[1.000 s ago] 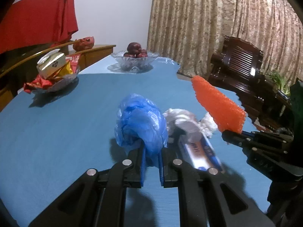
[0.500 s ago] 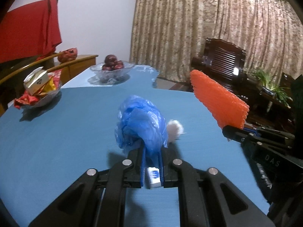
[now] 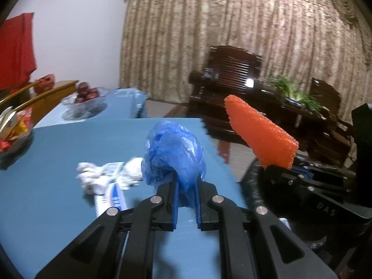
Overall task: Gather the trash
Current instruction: 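Carry the blue bag and orange net over the bin and open both grippers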
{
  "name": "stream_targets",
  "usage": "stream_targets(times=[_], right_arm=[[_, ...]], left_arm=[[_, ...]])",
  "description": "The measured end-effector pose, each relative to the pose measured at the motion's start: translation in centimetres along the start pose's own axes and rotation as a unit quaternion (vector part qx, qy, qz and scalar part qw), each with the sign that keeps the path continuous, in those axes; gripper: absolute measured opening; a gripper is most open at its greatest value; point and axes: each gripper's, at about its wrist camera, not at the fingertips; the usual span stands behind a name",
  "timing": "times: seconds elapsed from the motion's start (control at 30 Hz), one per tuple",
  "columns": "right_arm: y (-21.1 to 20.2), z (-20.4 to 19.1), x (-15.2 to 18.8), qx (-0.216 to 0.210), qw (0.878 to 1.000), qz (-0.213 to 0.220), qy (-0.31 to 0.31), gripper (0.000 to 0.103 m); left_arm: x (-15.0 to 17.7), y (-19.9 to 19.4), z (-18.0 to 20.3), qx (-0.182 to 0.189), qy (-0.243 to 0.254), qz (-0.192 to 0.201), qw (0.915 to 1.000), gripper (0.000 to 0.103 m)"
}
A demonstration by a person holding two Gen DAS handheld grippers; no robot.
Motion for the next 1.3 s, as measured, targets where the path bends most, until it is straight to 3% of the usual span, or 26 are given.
stream_targets(times=[0.5, 0.8, 1.1, 1.13, 1.2, 1.23, 1.3], right_arm=[[-5.7, 8.9, 4.5, 0.094, 0.994, 0.002, 0.060, 0.010], [-7.2, 13.7, 6.8, 0.130, 0.987, -0.009, 0.093, 0.010], [-7.5, 16.3, 8.6, 0.153, 0.982, -0.025, 0.108, 0.011], [-7.4, 16.5, 8.8, 0.156, 0.981, -0.028, 0.109, 0.013], [-7.4, 16.9, 9.2, 0.160, 0.980, -0.032, 0.113, 0.014], [-7.4, 17.2, 9.4, 0.163, 0.979, -0.035, 0.116, 0.019], [-7.3, 17.4, 9.7, 0.168, 0.978, -0.038, 0.120, 0.035]], left_arm=[[-0.3, 3.2, 11.5, 0.104, 0.057, -0.011, 0.9929, 0.011], [-0.3, 5.9, 16.8, 0.144, 0.081, -0.029, 0.9858, 0.011], [0.1, 7.6, 19.7, 0.168, 0.097, -0.046, 0.9800, 0.012], [0.1, 7.7, 19.8, 0.172, 0.095, -0.048, 0.9794, 0.016], [0.2, 7.9, 19.2, 0.179, 0.092, -0.054, 0.9780, 0.034], [0.4, 8.0, 19.3, 0.180, 0.091, -0.054, 0.9781, 0.042], [0.7, 7.8, 19.2, 0.180, 0.089, -0.055, 0.9780, 0.045]])
Point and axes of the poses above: each gripper's, at about its wrist camera, not at the fingertips, and y roughly the way its jaws point, z to its right, x to its underside, and after that the axes turned 3 degrees about -z, right-handed
